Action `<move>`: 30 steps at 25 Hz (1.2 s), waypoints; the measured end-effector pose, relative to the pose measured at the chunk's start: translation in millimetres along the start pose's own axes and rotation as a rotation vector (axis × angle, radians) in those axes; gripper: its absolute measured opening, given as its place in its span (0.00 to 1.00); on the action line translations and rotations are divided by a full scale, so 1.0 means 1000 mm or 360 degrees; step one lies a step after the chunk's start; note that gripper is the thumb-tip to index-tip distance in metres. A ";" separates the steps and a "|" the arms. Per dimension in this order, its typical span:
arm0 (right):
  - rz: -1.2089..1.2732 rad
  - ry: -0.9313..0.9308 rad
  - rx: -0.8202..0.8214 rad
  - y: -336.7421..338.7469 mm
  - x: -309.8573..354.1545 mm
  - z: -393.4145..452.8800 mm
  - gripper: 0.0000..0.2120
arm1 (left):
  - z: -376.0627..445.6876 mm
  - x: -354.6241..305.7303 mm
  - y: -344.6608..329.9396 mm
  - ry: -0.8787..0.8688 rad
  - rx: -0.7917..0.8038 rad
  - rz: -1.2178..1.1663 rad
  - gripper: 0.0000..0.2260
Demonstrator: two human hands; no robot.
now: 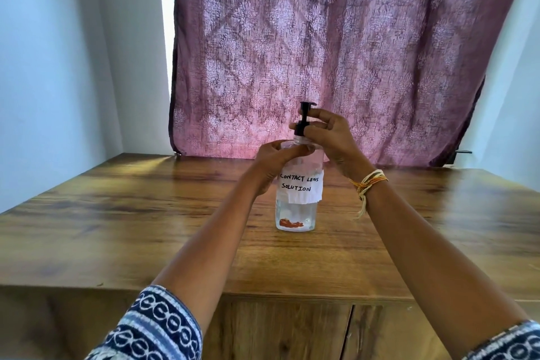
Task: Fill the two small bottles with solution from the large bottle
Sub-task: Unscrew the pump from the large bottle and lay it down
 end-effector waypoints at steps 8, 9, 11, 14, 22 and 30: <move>-0.0241 -0.0041 -0.0149 0.011 -0.007 0.007 0.29 | -0.001 -0.002 -0.003 -0.0009 0.0014 0.0017 0.23; -0.0198 -0.0080 -0.0112 0.010 -0.008 0.006 0.28 | -0.002 -0.002 -0.002 -0.0012 0.0013 0.0008 0.23; -0.0132 -0.0101 -0.0030 0.004 -0.006 0.005 0.28 | -0.003 -0.004 -0.002 -0.0019 0.0006 -0.0003 0.23; -0.0267 -0.0033 -0.0079 0.000 0.000 0.004 0.36 | -0.002 -0.002 -0.002 -0.0010 0.0000 0.0016 0.23; -0.0152 -0.0107 -0.0015 -0.004 0.001 0.000 0.21 | -0.003 -0.002 -0.003 0.0015 0.0029 -0.0034 0.10; -0.0216 -0.0120 -0.0166 0.002 -0.003 0.002 0.28 | -0.004 -0.003 -0.002 0.0008 0.0021 -0.0018 0.11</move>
Point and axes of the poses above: each hand's wrist, its own z-axis towards the middle knuckle, its own y-axis out of the back of the hand, x = y × z, the point moved 9 cm from there along z, towards the middle knuckle, and after that the axes turned 12 degrees about -x, right-handed, at the moved point
